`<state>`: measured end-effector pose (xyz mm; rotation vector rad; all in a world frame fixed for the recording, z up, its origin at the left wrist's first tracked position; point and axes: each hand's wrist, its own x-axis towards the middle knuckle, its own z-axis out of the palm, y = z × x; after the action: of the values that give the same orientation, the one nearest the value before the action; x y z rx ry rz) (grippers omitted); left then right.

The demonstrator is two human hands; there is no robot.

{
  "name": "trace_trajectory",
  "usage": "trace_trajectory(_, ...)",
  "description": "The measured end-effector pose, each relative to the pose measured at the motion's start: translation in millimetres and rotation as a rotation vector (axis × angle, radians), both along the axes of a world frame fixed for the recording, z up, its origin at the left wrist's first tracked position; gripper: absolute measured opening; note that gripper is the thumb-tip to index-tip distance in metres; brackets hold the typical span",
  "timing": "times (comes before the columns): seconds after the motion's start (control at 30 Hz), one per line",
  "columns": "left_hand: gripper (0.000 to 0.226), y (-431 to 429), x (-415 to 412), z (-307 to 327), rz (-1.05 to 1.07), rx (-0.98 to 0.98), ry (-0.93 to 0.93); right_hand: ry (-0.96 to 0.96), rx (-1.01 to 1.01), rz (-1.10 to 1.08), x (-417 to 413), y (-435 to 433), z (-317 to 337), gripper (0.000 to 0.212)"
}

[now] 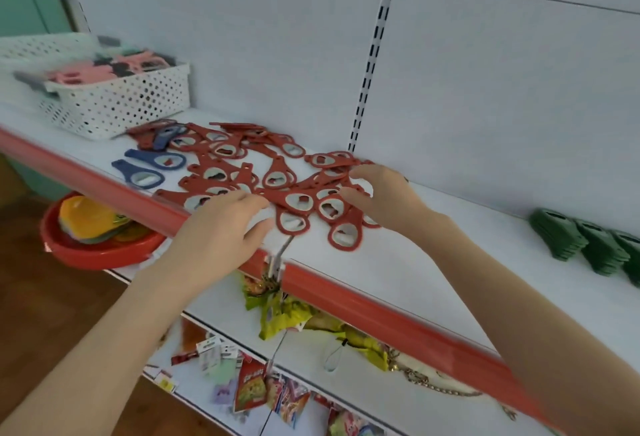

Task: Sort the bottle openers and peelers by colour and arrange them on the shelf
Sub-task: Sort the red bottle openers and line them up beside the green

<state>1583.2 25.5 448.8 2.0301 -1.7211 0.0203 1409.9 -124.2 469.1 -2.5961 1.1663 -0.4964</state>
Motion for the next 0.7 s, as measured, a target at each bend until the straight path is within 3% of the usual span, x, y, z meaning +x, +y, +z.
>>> trace_trajectory(0.2, 0.031, -14.0, 53.3, -6.5, -0.108, -0.002, 0.012, 0.324, 0.167, -0.135, 36.5, -24.0, -11.1, 0.046)
trace_trajectory(0.27, 0.031, -18.2, 65.2, -8.0, -0.157, -0.005, 0.014, 0.351, 0.228, -0.158, 37.3, -24.9, -9.5, 0.046)
trace_trajectory(0.5, 0.035, -37.4, 83.8, -18.9, -0.302, -0.032, 0.043, 0.08, 0.277, -0.283, 26.8, -13.1, -4.5, 0.018)
trace_trajectory(0.6, 0.035, -44.7, 79.5, -18.8, -0.333, -0.074, 0.127, -0.15, 0.246, -0.412, 22.4, -9.2, -5.1, 0.005)
trace_trajectory(0.7, 0.033, -52.5, 70.3, -18.1, -0.359, -0.133, 0.269, -0.475, 0.236, -0.513, 17.8, -6.9, 0.5, 0.015)
